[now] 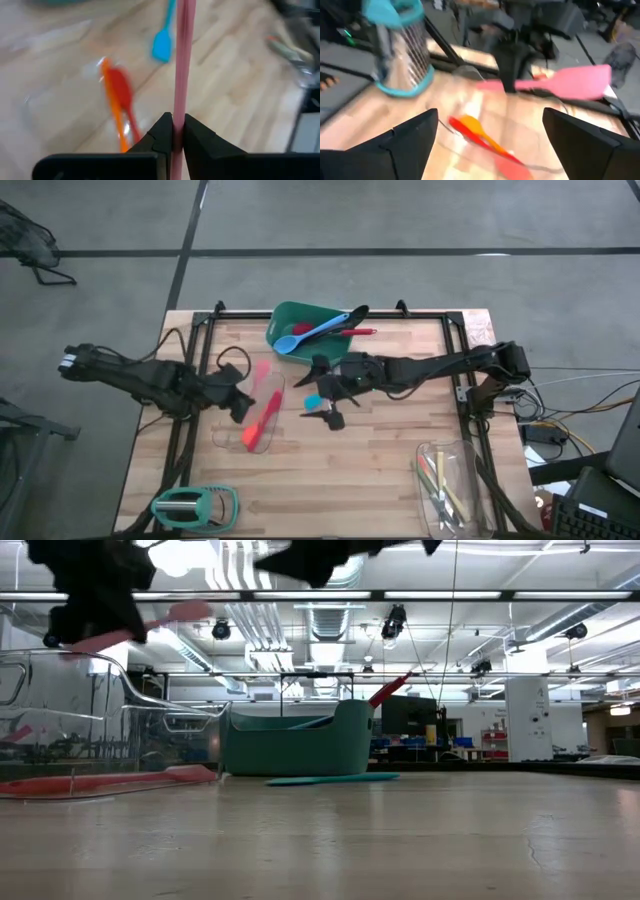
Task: Pick & Place Kitchen Items
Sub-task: Put the pink spatula into the left transparent bin, then put the blue spatula into the left transparent bin
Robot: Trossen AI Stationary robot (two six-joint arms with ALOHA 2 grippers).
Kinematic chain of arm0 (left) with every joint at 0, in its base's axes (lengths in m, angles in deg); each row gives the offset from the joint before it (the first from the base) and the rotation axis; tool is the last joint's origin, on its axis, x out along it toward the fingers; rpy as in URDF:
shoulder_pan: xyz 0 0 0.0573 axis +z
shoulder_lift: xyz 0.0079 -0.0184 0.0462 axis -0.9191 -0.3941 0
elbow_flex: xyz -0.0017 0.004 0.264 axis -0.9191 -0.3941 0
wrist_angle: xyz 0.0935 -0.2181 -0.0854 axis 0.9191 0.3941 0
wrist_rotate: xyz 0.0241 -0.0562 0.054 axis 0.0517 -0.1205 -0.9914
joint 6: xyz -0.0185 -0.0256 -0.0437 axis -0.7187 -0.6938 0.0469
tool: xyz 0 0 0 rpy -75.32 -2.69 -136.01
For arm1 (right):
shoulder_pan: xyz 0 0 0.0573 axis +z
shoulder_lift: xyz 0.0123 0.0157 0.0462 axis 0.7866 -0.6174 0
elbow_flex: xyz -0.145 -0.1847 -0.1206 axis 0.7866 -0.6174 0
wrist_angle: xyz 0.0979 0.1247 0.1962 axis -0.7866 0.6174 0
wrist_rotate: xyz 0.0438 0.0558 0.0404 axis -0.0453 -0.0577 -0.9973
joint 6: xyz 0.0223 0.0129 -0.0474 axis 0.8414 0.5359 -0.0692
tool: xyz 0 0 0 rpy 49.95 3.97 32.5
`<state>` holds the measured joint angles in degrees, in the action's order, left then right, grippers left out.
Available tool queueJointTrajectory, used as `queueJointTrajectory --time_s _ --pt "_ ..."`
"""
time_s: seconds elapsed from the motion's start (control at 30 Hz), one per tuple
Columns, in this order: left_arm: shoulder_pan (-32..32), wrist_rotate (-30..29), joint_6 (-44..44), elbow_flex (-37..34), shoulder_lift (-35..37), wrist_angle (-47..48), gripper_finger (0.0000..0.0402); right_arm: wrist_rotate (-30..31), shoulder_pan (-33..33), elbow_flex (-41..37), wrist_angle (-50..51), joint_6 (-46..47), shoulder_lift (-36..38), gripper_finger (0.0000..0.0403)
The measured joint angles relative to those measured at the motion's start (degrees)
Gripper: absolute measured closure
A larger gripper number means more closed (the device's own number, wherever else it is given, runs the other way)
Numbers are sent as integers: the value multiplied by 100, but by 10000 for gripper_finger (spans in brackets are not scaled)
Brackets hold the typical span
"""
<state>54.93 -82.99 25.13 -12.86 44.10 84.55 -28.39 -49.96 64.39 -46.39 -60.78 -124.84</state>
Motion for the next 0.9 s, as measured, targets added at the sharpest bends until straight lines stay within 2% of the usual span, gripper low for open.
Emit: queueJointTrajectory --time_s 0.1,0.37,0.63,0.9 --pt "10 3 -444 -266 128 213 369 50 -24 -12 57 -167 -185 60" --pt "2 638 -943 -861 40 9 357 92 -30 -9 -2 -274 -598 87" --pt "4 646 -669 -1088 -36 -373 335 167 -39 -9 -1 -305 -789 107" --pt "2 537 -423 -1090 -33 -428 278 165 -96 -7 230 -327 -924 122"
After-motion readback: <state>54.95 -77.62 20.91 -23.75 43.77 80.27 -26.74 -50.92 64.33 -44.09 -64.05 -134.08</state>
